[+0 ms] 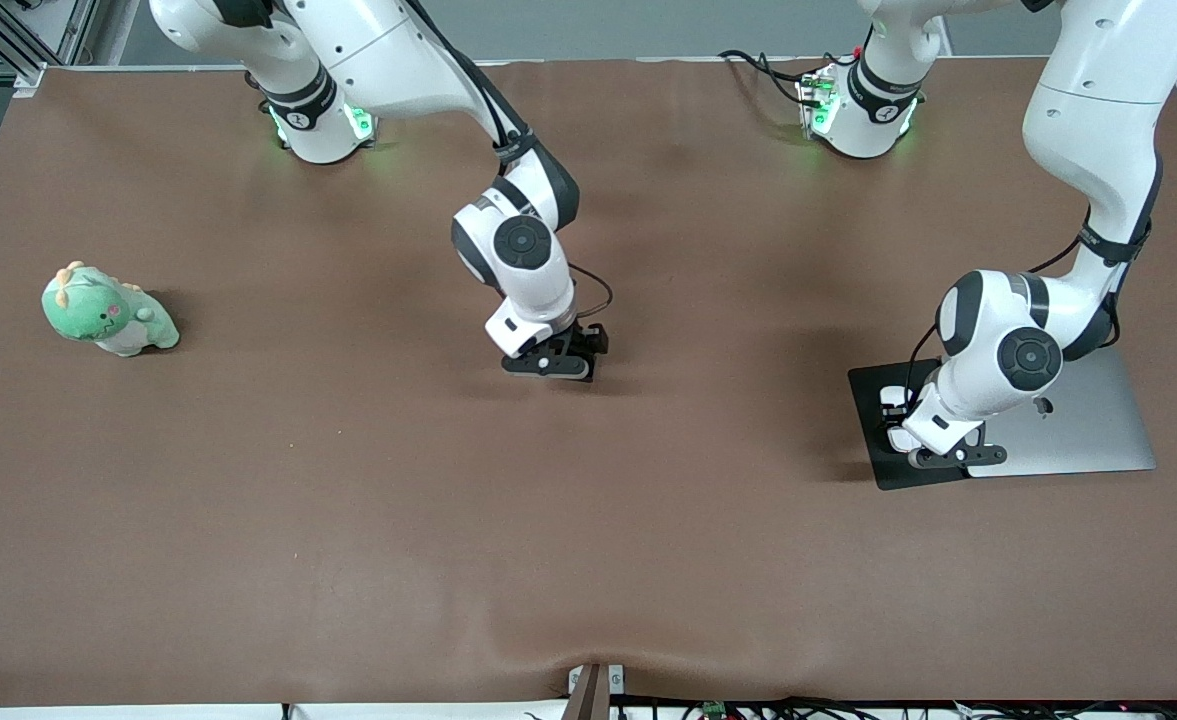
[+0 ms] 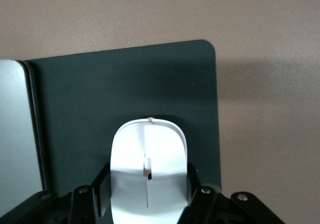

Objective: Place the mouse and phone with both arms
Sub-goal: 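Lower the mouse onto the pad while the right gripper grasps the phone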

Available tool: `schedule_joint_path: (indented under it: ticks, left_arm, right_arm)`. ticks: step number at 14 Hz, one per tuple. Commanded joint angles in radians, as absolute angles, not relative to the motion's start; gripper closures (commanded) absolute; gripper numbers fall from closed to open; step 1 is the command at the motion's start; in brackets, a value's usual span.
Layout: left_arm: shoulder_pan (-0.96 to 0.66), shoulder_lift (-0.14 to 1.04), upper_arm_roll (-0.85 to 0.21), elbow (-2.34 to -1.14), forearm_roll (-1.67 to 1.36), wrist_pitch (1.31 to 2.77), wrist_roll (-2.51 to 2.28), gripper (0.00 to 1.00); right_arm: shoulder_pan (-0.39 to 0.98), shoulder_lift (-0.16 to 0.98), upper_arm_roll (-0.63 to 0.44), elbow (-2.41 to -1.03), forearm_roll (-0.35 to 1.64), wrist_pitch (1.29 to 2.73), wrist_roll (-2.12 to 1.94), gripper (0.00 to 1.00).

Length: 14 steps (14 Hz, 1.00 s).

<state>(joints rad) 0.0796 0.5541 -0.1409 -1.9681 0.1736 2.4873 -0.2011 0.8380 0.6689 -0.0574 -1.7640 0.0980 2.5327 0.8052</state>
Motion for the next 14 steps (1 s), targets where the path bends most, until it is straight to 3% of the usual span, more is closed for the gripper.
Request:
schedule_joint_path:
  ticks: [1,2,4,5,8,14]
  left_arm:
    - [0.089,0.571,-0.141,-1.954,0.198,2.508,-0.199,0.69]
    - [0.092,0.577,-0.141,-1.954,0.205,2.510,-0.195,0.61]
    - [0.094,0.578,-0.140,-1.956,0.212,2.510,-0.193,0.12]
    - [0.100,0.575,-0.140,-1.956,0.212,2.511,-0.192,0.00]
    - [0.104,0.560,-0.141,-1.960,0.213,2.510,-0.187,0.00]
    - [0.095,0.401,-0.158,-2.008,0.212,2.496,-0.186,0.00]
  right_arm:
    - [0.854,0.689,-0.068,-1.763,0.106,2.551,0.831,0.00]
    - [0.854,0.695,-0.067,-1.760,0.106,2.553,0.831,0.00]
    - [0.857,0.709,-0.069,-1.758,0.106,2.568,0.833,0.00]
    - [0.857,0.715,-0.068,-1.758,0.106,2.583,0.841,0.00]
    - [0.857,0.726,-0.067,-1.749,0.106,2.586,0.851,0.00]
    - [0.856,0.744,-0.068,-1.707,0.107,2.574,0.864,0.00]
